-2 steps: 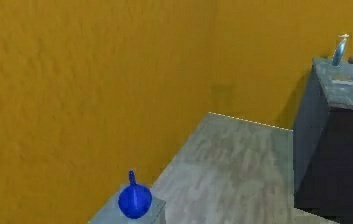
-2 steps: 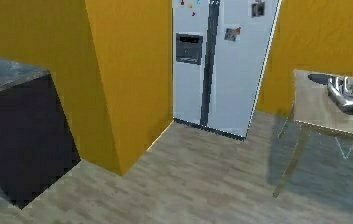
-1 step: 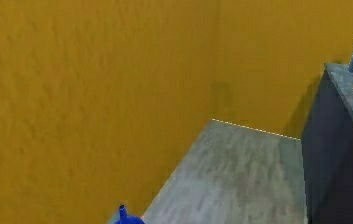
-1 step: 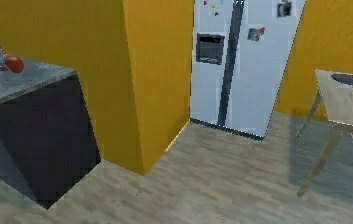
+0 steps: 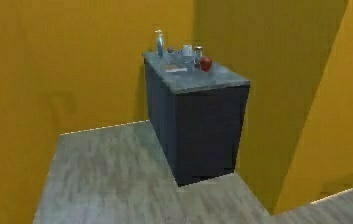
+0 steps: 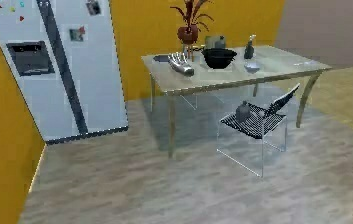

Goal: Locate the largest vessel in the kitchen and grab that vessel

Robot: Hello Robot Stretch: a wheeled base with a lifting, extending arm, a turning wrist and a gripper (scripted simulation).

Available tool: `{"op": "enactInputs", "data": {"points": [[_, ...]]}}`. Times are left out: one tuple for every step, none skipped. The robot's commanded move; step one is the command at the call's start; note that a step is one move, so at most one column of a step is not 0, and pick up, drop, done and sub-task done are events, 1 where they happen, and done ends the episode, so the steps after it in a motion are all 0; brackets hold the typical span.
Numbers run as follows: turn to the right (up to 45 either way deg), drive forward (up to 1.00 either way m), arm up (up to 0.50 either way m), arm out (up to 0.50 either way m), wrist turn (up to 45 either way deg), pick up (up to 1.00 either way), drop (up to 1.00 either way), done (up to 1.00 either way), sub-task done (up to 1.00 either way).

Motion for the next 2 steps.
{"op": "enactInputs", "data": {"points": [[45.0,0.0,0.0,0.0,0.0,0.0,0.0,0.0,0.0],[24.0,0.0,0.0,0.0,0.0,0.0,0.0,0.0,0.0]]}}
